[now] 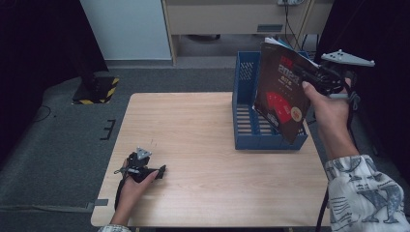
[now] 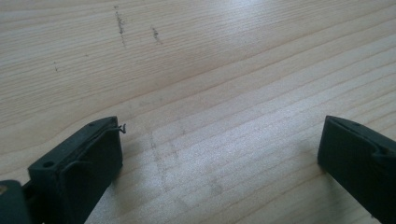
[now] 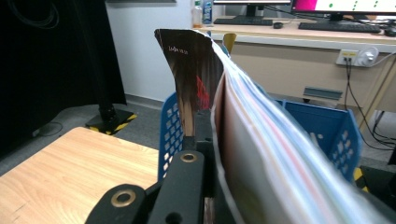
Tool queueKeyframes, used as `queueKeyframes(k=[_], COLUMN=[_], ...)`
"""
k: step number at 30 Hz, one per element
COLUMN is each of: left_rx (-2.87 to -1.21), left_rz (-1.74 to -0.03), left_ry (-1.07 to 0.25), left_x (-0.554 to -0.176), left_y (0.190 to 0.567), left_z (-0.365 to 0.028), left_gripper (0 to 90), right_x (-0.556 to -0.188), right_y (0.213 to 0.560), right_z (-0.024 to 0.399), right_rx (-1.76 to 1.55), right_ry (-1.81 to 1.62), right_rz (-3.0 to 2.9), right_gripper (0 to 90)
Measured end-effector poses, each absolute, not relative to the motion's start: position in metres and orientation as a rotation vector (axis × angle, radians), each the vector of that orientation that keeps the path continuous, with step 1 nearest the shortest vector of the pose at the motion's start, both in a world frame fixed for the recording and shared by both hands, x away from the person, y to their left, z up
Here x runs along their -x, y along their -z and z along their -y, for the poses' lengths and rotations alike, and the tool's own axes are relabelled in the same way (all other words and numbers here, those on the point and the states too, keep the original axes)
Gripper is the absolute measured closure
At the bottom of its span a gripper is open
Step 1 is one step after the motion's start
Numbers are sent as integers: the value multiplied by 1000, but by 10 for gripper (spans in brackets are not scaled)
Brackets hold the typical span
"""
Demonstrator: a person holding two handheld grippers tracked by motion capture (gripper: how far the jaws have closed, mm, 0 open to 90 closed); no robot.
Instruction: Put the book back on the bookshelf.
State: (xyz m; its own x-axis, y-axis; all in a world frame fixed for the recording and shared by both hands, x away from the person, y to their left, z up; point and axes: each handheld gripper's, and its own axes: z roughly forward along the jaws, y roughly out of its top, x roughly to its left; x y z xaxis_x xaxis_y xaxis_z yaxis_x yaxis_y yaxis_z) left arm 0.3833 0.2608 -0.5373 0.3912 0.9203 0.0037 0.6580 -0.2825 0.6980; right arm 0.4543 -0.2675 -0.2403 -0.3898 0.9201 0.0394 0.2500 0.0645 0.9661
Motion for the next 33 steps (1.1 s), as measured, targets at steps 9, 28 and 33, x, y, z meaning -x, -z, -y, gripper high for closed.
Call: queueKeyframes(k=[9,28,33], left_rx=[-2038,-2037,-2037], left_rz=[-1346,-1346,-1346], left_ry=[-552,-552,-552], left_x=[-383,-383,-383], left_y=[537,537,537], left_z=[-261,-261,-261], left_gripper=[0,0,0], right_x=[-450,-443,-442], right_y=[237,232,232], right_z=[285,310,314], right_rx=[-1208,-1250,-1261], right_ry=[-1327,-1264,-1250], right_rz=[-1685,-1623,-1606], right_gripper=[871,871,871])
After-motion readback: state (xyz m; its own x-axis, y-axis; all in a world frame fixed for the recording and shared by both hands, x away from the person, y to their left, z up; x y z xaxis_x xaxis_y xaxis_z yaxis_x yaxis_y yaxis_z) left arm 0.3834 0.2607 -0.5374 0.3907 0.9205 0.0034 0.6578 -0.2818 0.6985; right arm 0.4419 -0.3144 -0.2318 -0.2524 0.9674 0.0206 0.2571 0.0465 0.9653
